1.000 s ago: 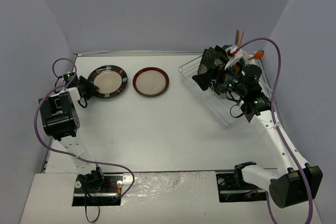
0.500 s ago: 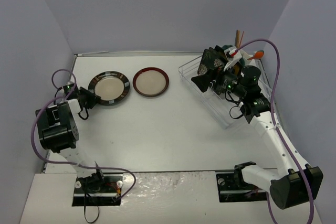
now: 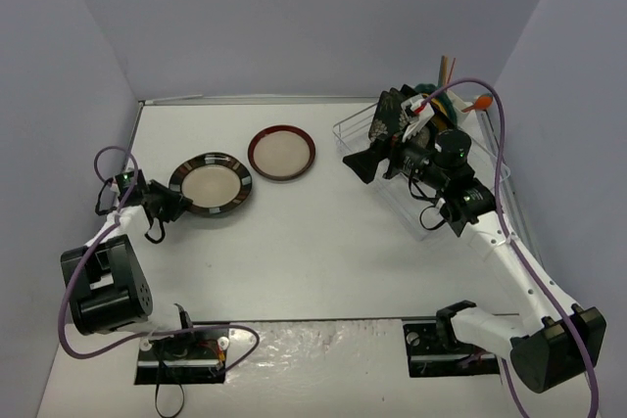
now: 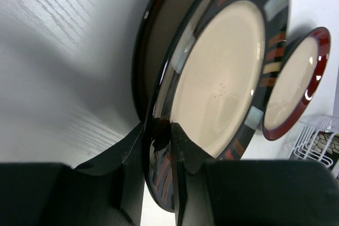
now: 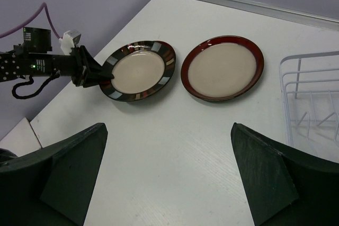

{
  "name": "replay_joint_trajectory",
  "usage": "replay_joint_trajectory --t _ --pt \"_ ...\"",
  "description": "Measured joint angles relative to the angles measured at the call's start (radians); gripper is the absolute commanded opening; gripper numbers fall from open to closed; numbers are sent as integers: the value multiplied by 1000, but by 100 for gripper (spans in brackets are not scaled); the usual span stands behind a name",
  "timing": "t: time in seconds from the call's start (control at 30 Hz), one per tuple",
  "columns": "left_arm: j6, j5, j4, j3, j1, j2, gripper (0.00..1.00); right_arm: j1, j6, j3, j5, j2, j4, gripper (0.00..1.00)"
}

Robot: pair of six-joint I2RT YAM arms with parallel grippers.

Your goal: Load the plates into the dish rack

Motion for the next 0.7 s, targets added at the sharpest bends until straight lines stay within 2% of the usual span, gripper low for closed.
replay_joint_trajectory --t 0.23,0.53,0.7 --pt "6 1 -69 37 0 -111 0 69 2 0 25 0 -3 100" --pt "-35 19 -30 2 0 -165 0 100 32 -6 42 0 -5 100" --pt "-58 46 -28 -5 0 -210 0 139 107 -6 54 35 30 100"
